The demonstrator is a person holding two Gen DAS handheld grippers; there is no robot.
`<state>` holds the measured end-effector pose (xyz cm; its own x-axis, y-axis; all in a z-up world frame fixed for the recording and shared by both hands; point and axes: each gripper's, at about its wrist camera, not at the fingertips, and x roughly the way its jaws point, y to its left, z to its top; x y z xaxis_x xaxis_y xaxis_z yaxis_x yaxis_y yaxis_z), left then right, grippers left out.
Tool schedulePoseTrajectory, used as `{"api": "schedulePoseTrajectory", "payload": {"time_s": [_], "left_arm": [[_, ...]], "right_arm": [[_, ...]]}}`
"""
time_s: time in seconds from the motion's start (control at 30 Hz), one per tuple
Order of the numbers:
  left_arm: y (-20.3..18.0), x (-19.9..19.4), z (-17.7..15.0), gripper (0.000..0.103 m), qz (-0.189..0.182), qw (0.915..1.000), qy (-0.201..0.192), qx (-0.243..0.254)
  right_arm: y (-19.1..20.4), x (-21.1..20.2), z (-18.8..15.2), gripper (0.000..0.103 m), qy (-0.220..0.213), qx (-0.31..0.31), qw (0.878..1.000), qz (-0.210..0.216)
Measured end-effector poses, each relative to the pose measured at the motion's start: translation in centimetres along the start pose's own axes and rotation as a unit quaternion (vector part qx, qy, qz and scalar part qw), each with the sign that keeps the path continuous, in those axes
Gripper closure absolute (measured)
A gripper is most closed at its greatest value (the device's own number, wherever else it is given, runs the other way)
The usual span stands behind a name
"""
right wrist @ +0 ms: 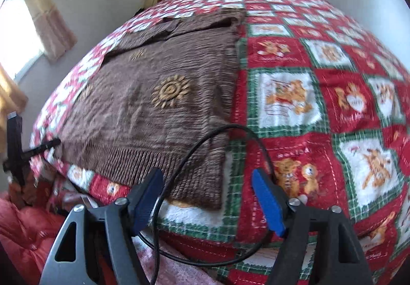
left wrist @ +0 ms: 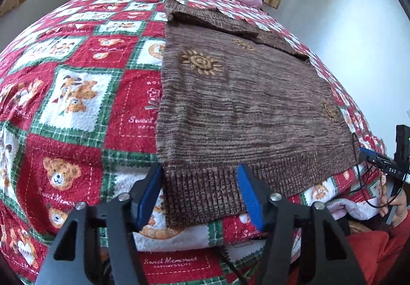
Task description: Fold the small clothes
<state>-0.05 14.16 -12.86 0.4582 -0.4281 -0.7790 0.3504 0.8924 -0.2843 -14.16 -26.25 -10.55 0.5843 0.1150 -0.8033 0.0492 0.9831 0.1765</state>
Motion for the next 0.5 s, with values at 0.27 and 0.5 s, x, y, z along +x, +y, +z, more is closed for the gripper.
{"api": "schedulePoseTrajectory", "payload": {"time_s": [0.27, 0.5], "left_arm": [[-0.5, 0.5, 0.0, 0.029, 0.006, 0.9999, -0.005, 0.009], [-0.7, 0.4, -0.1, 0.025, 0.003, 0.9999, -0.006, 0.010]], "right_arm": [[1.1, 0.2, 0.0, 0.056, 0.015, -0.025, 1.000, -0.004], [-2.1, -7.5, 1.5, 0.056, -0.150, 0.046, 0.987, -0.033]]}}
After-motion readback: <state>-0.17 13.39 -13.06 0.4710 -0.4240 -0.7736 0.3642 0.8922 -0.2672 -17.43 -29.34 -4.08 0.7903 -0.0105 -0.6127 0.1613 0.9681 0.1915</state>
